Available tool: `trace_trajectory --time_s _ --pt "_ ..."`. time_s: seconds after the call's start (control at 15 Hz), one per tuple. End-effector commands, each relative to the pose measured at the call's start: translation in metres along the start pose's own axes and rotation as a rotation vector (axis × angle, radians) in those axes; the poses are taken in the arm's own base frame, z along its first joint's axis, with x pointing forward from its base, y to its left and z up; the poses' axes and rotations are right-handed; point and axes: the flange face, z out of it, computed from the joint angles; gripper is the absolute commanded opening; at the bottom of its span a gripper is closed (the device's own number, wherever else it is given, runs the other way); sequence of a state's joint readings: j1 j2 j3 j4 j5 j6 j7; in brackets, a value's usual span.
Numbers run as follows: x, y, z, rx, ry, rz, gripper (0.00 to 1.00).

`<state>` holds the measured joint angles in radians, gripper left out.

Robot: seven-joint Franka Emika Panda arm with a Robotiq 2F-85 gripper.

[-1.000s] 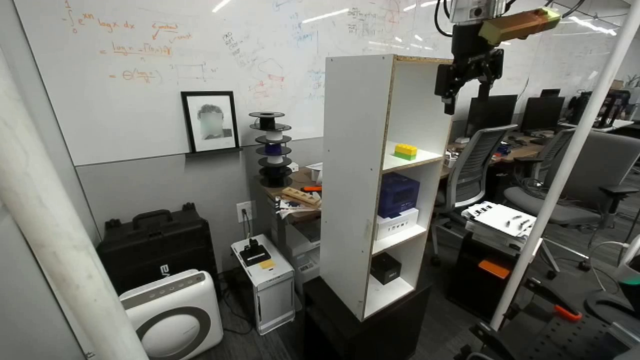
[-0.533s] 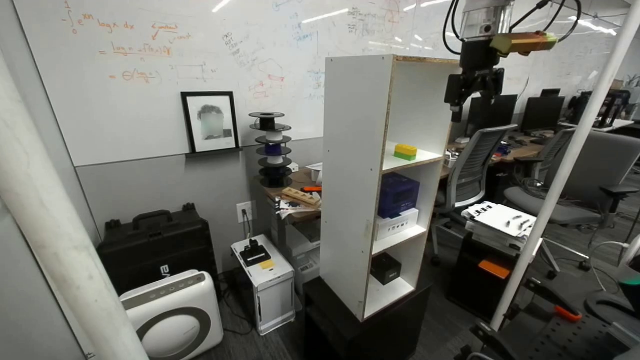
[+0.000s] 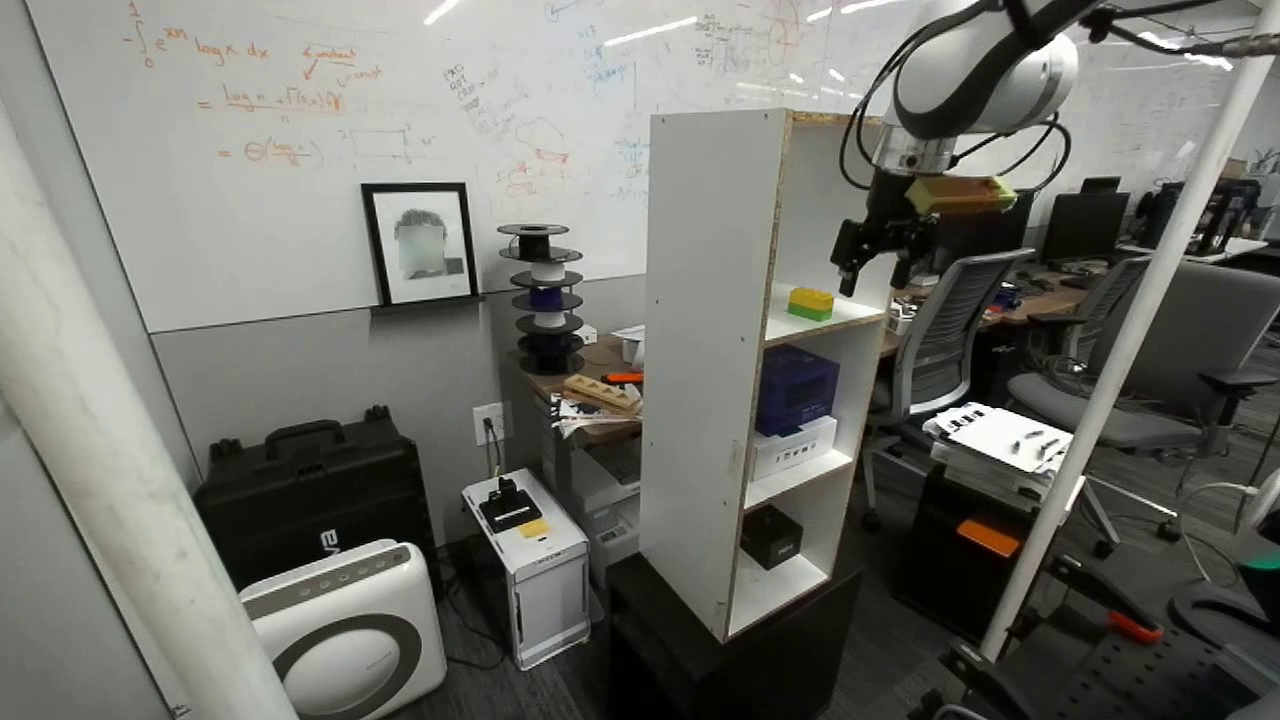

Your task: Put the lego bricks on top of the shelf

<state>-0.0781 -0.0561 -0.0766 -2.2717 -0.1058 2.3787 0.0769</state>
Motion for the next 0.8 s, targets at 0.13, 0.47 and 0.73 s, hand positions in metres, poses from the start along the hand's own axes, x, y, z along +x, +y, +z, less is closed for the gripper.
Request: trace_trajectory --time_s 0.13,0.47,0.73 --pt "0.039 -0.015 0.034 0.058 0.144 0.018 1.0" --pt "0.051 -0.014 0.042 0.051 0.149 -0.008 1.0" --pt "0.055 -0.004 0.042 0.042 0.143 -0.015 1.0"
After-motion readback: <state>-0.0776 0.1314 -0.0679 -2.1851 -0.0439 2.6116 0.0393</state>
